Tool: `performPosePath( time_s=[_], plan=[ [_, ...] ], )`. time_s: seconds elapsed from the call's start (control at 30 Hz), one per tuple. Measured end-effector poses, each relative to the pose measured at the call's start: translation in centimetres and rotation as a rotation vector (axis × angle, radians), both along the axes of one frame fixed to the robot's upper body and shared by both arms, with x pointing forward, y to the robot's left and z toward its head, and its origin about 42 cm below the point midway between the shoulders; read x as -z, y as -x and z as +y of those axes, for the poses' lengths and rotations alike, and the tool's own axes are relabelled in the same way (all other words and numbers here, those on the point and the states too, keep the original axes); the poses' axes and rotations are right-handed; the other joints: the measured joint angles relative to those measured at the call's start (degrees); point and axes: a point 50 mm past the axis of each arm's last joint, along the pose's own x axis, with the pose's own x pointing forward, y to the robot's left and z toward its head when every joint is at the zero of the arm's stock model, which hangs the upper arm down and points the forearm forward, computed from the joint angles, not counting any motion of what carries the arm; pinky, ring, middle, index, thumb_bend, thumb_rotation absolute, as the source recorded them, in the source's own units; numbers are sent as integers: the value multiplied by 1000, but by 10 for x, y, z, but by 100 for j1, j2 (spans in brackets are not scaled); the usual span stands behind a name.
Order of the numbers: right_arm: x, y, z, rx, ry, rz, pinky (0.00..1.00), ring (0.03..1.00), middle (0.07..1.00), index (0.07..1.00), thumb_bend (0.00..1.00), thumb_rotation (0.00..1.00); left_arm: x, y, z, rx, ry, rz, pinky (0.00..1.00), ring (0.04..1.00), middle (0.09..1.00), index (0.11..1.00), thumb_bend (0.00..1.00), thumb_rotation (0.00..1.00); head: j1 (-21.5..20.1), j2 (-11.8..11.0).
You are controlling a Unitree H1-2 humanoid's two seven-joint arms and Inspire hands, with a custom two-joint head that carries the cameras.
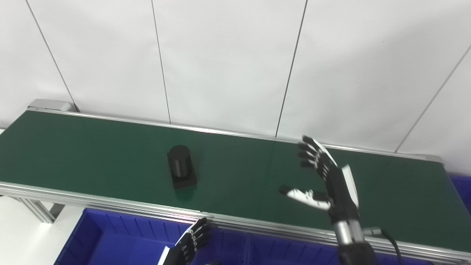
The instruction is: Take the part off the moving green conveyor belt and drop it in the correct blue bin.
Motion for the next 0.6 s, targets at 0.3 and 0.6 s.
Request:
performPosePath(
  time_s=[0.3, 0.6],
  plan=[
    [-22, -42, 45, -125, 125, -5, 750, 840, 873, 937, 868, 282, 2, 0, -5, -8, 14, 9, 851, 837, 858, 879, 510, 0, 105, -97],
    [-24, -79, 80, -171, 294, 36, 689, 851, 926, 999, 920, 365, 2, -2, -9, -4, 19, 8, 856, 831, 856, 877, 521, 0, 167, -255]
  ],
)
